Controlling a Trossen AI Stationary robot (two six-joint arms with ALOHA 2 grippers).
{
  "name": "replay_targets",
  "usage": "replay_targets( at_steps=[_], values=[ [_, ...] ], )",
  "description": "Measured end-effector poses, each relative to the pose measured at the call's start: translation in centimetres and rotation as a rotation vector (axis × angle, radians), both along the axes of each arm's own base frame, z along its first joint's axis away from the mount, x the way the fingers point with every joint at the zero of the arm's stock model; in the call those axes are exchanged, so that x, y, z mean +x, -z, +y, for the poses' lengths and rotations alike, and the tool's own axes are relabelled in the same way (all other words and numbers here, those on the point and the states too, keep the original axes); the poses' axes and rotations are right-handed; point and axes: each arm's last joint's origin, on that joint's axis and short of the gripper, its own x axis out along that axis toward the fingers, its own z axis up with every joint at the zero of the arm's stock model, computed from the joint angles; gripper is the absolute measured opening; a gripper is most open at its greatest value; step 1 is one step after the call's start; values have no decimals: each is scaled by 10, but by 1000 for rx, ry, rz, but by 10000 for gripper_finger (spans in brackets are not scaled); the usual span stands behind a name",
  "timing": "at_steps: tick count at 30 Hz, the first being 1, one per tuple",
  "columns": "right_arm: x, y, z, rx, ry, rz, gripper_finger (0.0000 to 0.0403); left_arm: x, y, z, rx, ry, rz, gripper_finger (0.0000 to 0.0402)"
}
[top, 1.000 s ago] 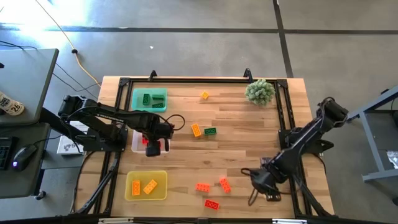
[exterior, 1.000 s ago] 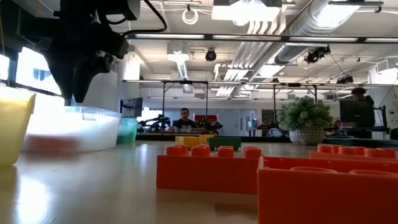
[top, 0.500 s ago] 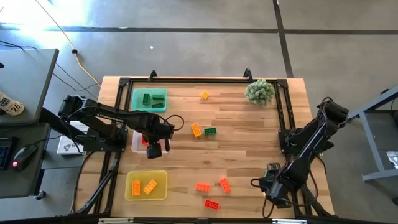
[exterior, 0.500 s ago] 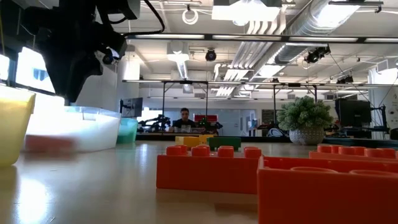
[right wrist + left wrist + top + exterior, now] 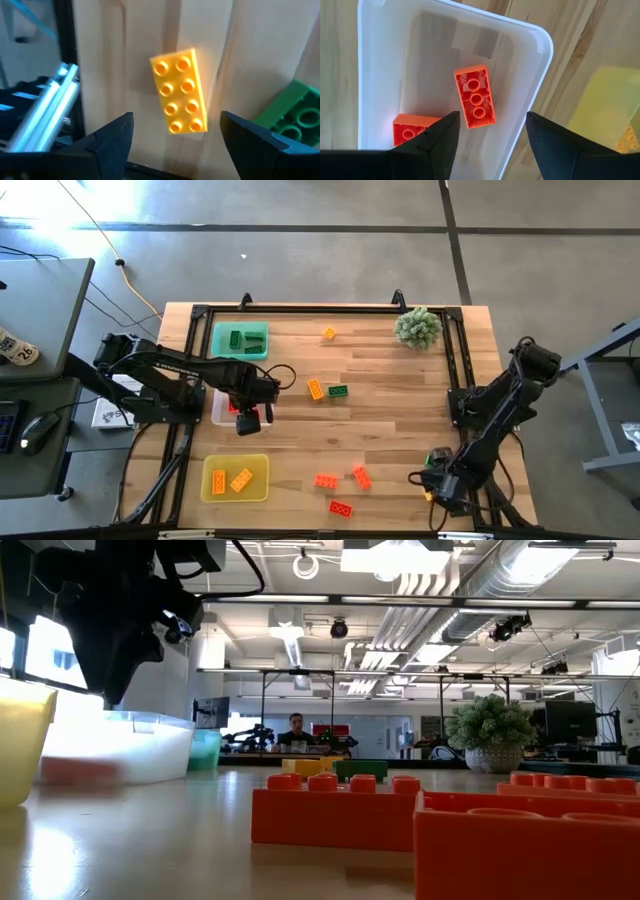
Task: Sort & place blocks by color
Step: Put the yellow game piece into the yellow bin
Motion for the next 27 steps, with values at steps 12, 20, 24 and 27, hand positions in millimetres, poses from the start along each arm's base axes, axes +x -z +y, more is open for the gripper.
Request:
replay_targets(
  at_steps=[12,20,24,27],
  values=[
    [-14,24,-5,-13,12,-21,280,0,0,0,3,-24,1,216],
    [-12,33,-2,-32,-39,-35,244,0,0,0,-1,-28,1,216],
    [-11,38,-1,-59,-27,-25,233,0,0,0,-3,-51,3,216],
    [-10,38,-2,-69,5,-17,210,0,0,0,-3,-52,4,216]
  ],
)
